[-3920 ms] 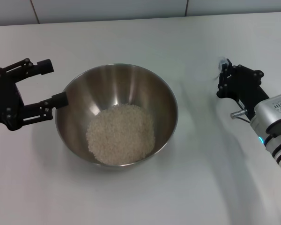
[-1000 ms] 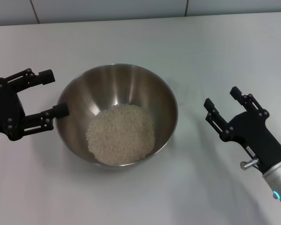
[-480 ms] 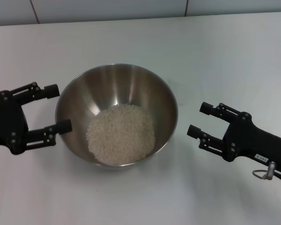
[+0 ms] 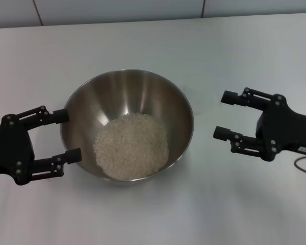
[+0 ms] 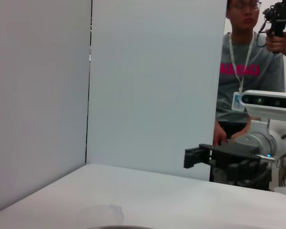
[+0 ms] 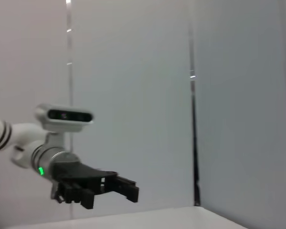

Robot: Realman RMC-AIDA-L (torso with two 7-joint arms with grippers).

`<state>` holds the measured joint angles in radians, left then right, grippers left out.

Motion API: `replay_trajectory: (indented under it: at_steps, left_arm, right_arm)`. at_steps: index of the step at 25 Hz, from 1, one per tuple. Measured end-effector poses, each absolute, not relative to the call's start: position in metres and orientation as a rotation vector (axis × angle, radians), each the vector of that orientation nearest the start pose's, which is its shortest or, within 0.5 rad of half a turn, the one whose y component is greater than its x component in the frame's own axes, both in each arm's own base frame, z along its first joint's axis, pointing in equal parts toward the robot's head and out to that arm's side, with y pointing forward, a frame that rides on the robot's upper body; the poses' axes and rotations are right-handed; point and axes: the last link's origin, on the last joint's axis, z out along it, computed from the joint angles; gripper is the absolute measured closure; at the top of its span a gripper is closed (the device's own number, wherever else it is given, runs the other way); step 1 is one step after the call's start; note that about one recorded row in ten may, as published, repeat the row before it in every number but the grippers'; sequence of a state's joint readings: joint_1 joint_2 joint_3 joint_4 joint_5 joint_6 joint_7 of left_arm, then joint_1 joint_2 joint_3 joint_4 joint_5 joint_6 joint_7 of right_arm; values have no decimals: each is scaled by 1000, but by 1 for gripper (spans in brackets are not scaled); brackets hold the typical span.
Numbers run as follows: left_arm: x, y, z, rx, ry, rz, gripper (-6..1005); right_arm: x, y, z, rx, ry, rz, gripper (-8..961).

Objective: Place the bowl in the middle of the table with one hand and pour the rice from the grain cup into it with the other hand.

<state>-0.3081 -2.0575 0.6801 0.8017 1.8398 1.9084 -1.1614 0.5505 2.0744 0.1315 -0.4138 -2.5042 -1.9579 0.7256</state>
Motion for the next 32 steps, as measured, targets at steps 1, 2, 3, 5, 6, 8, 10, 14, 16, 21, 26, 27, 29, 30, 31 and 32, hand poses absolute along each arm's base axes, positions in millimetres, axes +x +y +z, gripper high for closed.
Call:
replay_trajectory:
  at_steps: [1,2,3,5,6,8,10,14,16,21,26,27,29,30,31,32]
  left_arm:
    - [-279,256,46,-2729,-264,-935,187]
    - [-279,256,45,-2729,-261,-937,187]
    - [-278,257,45,-2730,-255,-939,187]
    - [-277,258,45,-2733,-248,-942,186]
    - [-277,258,45,-2734,-245,-943,186]
    - [-276,259,45,-2736,-243,-945,186]
    - [-275,259,45,-2738,-239,-946,186]
    - [-274,259,44,-2747,-236,-946,186]
    - [-272,260,42,-2761,-228,-946,186]
    - [-271,261,42,-2764,-221,-947,187]
    - [-270,261,42,-2763,-218,-950,187]
    - [-270,262,42,-2762,-216,-951,187]
    - [-270,262,42,-2762,-216,-953,187]
    - [-270,262,42,-2761,-215,-954,187]
    - [-269,262,41,-2760,-215,-955,187]
    - [-269,262,41,-2759,-216,-955,187]
  right_arm:
    - [272,271,6,-2584,117,1099,238]
    - [270,274,6,-2598,101,1091,238]
    - [268,278,5,-2618,90,1078,238]
    - [263,284,3,-2662,76,1050,238]
    - [261,286,2,-2680,76,1040,238]
    - [258,291,0,-2725,68,1008,238]
    - [257,292,-1,-2732,65,998,238]
    - [256,295,-2,-2748,53,971,238]
    - [256,296,-2,-2750,50,969,238]
    - [255,296,-3,-2757,46,966,238]
    - [256,296,-5,-2765,48,948,238]
    - [256,296,-6,-2772,48,940,238]
    - [256,296,-6,-2777,48,937,238]
    - [256,296,-7,-2781,51,934,238]
    - [256,296,-7,-2786,62,931,238]
    - [256,297,-7,-2788,66,931,238]
